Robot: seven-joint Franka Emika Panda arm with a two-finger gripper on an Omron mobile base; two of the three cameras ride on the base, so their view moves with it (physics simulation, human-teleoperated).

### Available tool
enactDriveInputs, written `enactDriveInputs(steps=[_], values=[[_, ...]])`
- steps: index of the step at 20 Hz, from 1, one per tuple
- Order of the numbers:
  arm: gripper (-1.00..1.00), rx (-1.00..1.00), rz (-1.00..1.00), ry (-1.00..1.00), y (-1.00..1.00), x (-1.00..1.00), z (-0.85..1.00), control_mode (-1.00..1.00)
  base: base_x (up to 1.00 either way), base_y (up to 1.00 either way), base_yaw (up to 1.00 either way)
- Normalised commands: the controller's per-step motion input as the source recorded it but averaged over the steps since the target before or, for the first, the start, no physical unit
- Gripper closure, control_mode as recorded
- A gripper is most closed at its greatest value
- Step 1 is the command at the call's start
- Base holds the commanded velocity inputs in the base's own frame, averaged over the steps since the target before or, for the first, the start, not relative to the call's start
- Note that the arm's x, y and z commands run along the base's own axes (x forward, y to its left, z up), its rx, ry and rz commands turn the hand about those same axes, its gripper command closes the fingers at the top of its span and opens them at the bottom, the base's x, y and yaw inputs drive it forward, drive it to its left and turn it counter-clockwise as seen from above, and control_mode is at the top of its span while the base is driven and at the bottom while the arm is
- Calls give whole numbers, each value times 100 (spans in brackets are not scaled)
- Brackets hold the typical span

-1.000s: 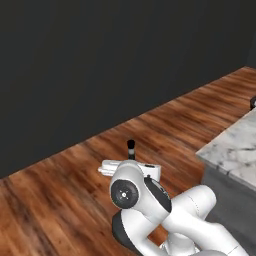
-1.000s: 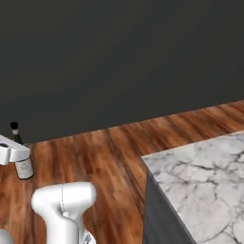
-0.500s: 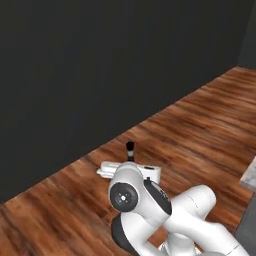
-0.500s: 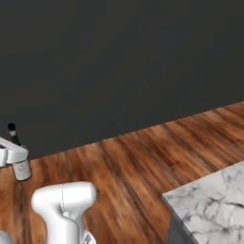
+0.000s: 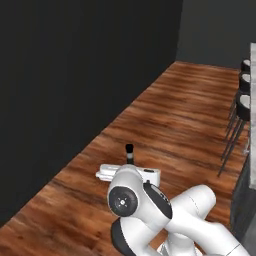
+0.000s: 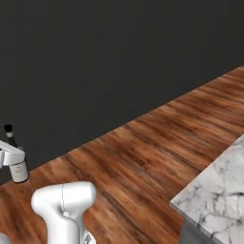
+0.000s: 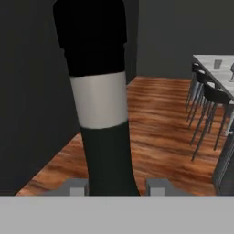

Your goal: There is a wine glass and glass cup on the dining counter. Place the wine bottle next to the wine glass and the juice bottle next to the glass cup.

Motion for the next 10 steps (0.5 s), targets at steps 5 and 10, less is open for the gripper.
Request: enactDriveInputs(steps=[5, 10], values=[[100, 0, 0, 0, 0, 0, 0, 100, 56, 32, -55], [100, 0, 0, 0, 0, 0, 0, 100, 58, 32, -53]])
